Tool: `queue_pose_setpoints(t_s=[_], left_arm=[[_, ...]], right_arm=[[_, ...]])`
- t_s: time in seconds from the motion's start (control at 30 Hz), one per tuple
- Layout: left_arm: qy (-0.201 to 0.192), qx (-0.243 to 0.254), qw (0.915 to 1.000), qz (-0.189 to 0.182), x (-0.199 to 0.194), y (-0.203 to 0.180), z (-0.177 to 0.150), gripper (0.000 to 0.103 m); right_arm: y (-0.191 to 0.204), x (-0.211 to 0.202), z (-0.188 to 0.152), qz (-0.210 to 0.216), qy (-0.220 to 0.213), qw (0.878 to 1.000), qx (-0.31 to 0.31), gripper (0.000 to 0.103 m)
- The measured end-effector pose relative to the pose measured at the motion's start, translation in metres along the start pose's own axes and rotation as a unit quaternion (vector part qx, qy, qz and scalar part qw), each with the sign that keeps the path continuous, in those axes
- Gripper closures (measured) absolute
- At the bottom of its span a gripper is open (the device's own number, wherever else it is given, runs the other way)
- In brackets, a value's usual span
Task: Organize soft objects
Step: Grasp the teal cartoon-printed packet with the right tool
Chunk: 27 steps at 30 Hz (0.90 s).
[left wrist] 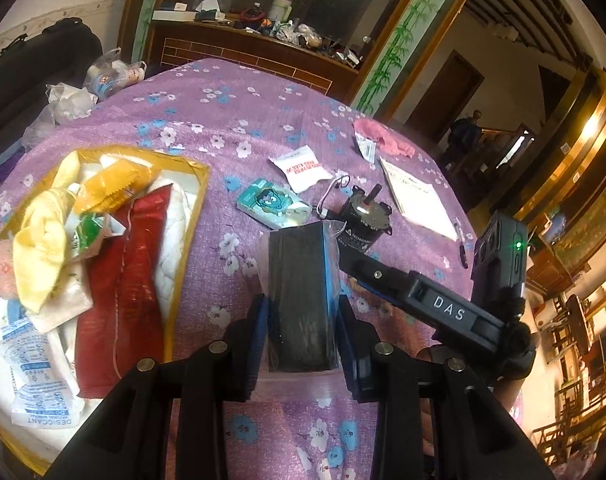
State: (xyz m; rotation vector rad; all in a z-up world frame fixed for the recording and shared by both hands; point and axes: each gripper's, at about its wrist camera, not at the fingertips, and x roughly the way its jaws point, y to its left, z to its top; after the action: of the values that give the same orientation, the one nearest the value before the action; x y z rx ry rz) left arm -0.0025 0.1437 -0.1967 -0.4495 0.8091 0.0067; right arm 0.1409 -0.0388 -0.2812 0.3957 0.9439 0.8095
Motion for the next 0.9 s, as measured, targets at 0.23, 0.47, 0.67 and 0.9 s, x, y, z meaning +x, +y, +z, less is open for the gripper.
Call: queue_pose_setpoints(t_s=[0.23,0.47,0.67,0.9], left_arm=[[-0.036,-0.021,0.9991,-0.012,-0.031,0.015,0.005,0.069],[-0.058,-0.047,0.997,-0.019,-0.047,0.044,0.013,0.069],[-0.067,-0.054,0.9961,-0.016,-0.053,0.065,0.014,0.069],[-0.073,-0.07,0.9947,-0.017,-0.061,0.087,0.016,0.069]], right_arm=[[0.016,0.003,0.002,0.009,0.009,0.999,-0.03,0.031],[0.063,0.019,0.031,-0.017,0.022,0.995,-0.097,0.031],[0.093,0.09,0.065,-0.109,0.084,0.972,-0.193,0.031],[0.087,0.152,0.074,-0.229,0.127,0.935,-0.238,0.031]])
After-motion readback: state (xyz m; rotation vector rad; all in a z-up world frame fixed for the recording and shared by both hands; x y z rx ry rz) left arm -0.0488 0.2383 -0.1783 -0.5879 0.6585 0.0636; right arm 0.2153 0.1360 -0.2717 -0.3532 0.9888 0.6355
